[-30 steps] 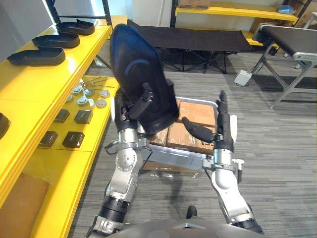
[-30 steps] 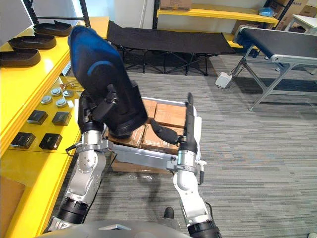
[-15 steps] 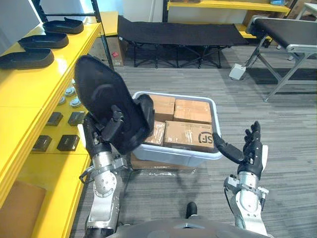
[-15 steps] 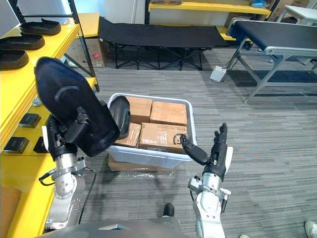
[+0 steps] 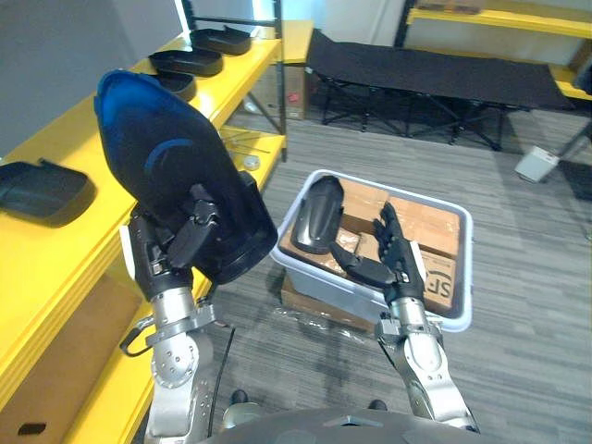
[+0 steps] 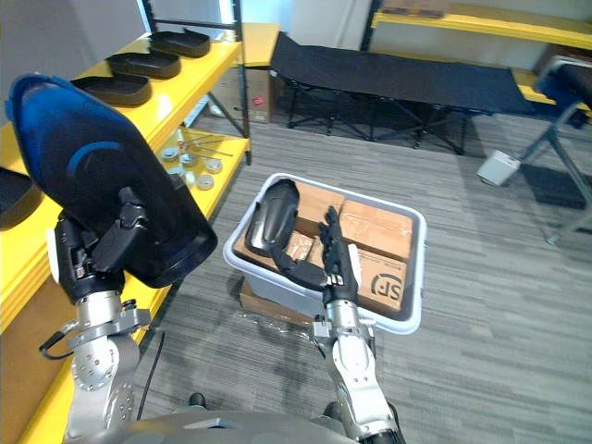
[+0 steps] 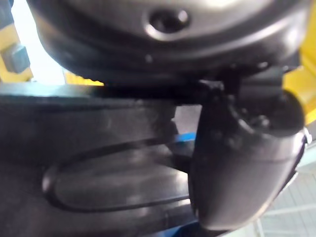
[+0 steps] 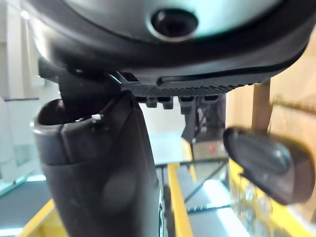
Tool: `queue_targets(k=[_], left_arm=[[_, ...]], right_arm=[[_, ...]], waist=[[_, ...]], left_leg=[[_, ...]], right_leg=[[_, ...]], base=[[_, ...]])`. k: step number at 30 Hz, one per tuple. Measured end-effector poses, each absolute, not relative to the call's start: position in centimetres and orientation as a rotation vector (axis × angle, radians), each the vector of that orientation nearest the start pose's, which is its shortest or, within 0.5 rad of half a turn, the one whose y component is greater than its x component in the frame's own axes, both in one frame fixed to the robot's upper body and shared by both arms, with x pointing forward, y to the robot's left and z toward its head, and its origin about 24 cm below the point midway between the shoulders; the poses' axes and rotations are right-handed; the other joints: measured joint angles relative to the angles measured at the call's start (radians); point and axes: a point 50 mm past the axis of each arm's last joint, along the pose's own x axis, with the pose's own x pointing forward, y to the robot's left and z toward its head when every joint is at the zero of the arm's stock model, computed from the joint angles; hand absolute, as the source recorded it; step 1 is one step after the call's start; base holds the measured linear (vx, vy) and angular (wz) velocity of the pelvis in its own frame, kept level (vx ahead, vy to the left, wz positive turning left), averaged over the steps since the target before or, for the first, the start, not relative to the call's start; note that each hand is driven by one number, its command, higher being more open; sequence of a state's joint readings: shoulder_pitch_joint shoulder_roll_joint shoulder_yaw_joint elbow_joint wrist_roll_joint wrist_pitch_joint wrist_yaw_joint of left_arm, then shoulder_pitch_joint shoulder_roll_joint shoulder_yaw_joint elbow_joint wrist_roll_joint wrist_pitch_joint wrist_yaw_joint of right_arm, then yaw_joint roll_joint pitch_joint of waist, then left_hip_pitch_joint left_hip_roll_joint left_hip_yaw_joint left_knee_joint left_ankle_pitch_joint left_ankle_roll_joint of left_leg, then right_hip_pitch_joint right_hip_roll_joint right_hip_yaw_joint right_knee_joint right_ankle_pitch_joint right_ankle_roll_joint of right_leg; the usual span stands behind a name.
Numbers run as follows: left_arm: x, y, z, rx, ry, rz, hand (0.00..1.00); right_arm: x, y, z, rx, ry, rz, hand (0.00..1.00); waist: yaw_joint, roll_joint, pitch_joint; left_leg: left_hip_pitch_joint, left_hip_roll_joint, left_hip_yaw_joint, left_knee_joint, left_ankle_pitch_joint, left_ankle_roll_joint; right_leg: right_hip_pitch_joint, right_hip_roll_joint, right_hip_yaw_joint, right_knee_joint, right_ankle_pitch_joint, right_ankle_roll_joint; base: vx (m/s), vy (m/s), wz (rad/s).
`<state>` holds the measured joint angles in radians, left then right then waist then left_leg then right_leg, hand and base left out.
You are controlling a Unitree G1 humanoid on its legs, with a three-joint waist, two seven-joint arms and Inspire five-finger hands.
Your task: Walk over and take three plastic housings, then place them on the shelf
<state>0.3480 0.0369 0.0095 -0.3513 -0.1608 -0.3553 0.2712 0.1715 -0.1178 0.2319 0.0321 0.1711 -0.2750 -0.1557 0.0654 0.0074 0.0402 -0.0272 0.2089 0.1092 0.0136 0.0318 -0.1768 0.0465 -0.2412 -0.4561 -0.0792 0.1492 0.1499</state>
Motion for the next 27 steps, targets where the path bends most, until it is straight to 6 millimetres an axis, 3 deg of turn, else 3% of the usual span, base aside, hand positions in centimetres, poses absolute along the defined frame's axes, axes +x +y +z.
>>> queue_targets(k=[4,8,19,22,24,27], left_arm=[[16.4,20.3,8.1,-0.160,-0.357,0.393,0.00],[15.9,21.1,8.4,-0.186,-0.388,0.386,0.00],[15.5,21.0,9.0,-0.214,-0.421,0.368,0.00],[15.6,21.2,9.2,-0.204,-0.432,0.365,0.00],[15.7,21.2,9.3,-0.201,-0.435,0.356,0.00],[15.6,21.1,9.2,-0.199,-0.433,0.351,0.00]], right_arm=[[22.3,-12.7,1.9,0.104,-0.048,0.075,1.00],[22.7,-12.6,2.3,0.125,-0.062,0.101,1.00],[23.1,-12.1,2.6,0.153,-0.062,0.204,1.00],[23.1,-12.1,2.8,0.153,-0.065,0.218,1.00],[23.1,-12.2,2.7,0.142,-0.061,0.213,1.00],[23.1,-12.5,2.7,0.140,-0.063,0.205,1.00]], waist=[[0.049,-0.001,0.001],[0.067,-0.002,0.001],[0.066,-0.004,0.003],[0.045,-0.004,0.005],[0.048,-0.006,0.006],[0.068,-0.002,0.011]], left_leg=[[-0.001,-0.013,-0.033,-0.002,0.001,0.002],[-0.001,-0.017,-0.056,-0.003,0.002,0.003],[-0.008,-0.019,-0.074,-0.005,0.005,-0.002],[-0.043,-0.030,-0.076,-0.023,0.045,0.022],[-0.051,-0.049,-0.092,-0.046,0.080,0.030],[-0.050,-0.063,-0.111,-0.073,0.099,0.034]], right_leg=[[0.022,-0.009,-0.036,0.000,-0.011,0.004],[0.042,-0.011,-0.062,0.000,-0.022,0.008],[0.069,-0.010,-0.097,0.001,-0.036,0.011],[0.078,-0.026,-0.174,0.030,-0.065,0.017],[0.080,-0.048,-0.211,0.080,-0.092,0.035],[0.080,-0.066,-0.231,0.116,-0.114,0.036]], base=[[0.00,0.025,0.29],[0.02,0.006,0.18],[0.02,0.004,0.10],[0.00,-0.006,0.70],[0.02,0.015,0.72],[-0.02,0.010,0.49]])
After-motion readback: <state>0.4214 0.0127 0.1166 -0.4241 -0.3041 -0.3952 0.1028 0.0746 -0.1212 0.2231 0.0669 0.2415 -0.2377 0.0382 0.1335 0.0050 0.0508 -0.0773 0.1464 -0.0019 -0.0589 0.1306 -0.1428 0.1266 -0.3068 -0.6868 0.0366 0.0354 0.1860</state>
